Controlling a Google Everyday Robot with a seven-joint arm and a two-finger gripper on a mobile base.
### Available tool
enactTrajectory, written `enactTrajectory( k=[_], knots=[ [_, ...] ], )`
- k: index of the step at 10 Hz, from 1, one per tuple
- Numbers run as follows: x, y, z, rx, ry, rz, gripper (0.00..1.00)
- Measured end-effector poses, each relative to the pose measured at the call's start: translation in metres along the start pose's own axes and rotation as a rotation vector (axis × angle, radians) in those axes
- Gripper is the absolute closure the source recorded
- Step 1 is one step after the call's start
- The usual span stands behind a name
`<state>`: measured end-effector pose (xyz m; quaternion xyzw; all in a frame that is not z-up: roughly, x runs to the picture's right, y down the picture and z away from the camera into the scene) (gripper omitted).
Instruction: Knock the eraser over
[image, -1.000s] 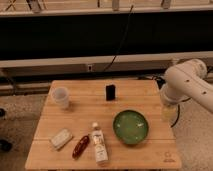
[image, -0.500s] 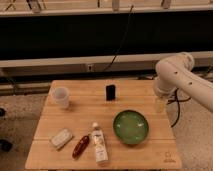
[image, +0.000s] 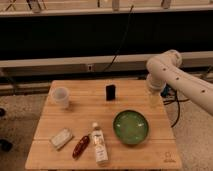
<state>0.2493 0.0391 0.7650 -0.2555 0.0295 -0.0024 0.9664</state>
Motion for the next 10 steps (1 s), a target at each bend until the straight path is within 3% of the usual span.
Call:
enactTrajectory(
  k=[2, 10],
  knots=[
    [-0.008, -0.003, 0.015, 0.002, 0.008, -0.008, 0.20],
    [-0.028, -0.020, 0.037, 0.014, 0.010, -0.049, 0.20]
  ],
)
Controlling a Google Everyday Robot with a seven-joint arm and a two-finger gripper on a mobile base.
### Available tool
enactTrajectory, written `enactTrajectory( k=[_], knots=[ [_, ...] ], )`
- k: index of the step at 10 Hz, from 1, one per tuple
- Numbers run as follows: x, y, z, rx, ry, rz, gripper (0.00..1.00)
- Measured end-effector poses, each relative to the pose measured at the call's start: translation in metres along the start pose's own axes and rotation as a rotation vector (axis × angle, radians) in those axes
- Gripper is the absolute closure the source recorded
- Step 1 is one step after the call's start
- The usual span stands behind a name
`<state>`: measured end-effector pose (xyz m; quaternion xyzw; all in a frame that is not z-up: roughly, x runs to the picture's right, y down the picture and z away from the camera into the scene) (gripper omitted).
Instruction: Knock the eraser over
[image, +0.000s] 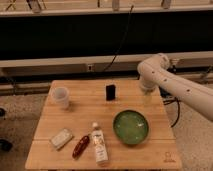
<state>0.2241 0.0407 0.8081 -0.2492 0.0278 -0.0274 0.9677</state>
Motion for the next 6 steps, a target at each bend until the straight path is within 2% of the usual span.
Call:
enactTrajectory(
  k=[6],
  knots=[
    [-0.0084, -0.0093, 0.0092, 0.016, -0.015, -0.025, 0.20]
  ],
)
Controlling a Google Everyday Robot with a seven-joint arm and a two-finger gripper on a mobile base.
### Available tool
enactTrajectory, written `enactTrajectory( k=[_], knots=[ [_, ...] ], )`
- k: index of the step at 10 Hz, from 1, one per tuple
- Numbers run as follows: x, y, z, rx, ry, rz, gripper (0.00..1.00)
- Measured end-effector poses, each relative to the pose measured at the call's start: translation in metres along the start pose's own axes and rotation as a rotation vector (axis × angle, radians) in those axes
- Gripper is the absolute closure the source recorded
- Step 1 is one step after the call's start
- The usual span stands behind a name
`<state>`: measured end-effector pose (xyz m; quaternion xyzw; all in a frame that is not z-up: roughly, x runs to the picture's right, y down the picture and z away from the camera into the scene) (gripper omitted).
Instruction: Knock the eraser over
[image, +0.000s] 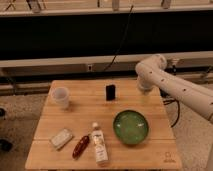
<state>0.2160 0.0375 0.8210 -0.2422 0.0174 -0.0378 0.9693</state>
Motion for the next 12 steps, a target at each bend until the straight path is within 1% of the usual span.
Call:
enactTrajectory(
  k=[5, 6, 7, 9, 11, 12],
  knots=[
    [-0.006, -0.006, 0.005, 0.011, -0.015, -0.020, 0.20],
    [-0.007, -0.008, 0.007, 0.014, -0.020, -0.024, 0.22],
    [-0.008, -0.009, 0.007, 0.016, -0.023, -0.027, 0.25],
    [-0.010, -0.011, 0.009, 0.020, -0.031, -0.036, 0.47],
    [-0.013, -0.014, 0.010, 0.023, -0.042, -0.043, 0.63],
    [-0.014, -0.015, 0.011, 0.026, -0.047, -0.048, 0.75]
  ],
)
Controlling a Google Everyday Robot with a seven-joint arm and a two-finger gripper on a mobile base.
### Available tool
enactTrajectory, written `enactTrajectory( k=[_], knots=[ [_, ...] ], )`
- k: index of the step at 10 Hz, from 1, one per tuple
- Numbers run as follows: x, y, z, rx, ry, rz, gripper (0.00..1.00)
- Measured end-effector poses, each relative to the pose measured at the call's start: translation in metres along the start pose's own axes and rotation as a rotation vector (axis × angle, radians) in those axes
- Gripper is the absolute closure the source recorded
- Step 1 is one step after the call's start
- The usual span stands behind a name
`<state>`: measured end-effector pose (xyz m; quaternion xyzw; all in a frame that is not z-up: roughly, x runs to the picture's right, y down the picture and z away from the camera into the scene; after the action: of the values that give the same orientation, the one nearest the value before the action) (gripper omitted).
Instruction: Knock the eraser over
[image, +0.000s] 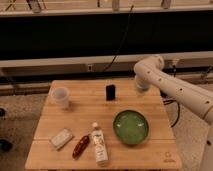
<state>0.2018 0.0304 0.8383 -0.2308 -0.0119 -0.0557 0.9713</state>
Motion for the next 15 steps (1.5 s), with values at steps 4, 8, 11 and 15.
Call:
enactTrajectory(
  k=[4, 8, 11, 15],
  knots=[
    [-0.013, -0.008, 0.017, 0.006, -0.030, -0.036, 1.00],
    [-0.024, -0.015, 0.027, 0.011, -0.059, -0.080, 1.00],
    [-0.035, -0.020, 0.034, 0.014, -0.078, -0.124, 1.00],
    [-0.067, -0.030, 0.037, 0.020, -0.106, -0.201, 1.00]
  ],
)
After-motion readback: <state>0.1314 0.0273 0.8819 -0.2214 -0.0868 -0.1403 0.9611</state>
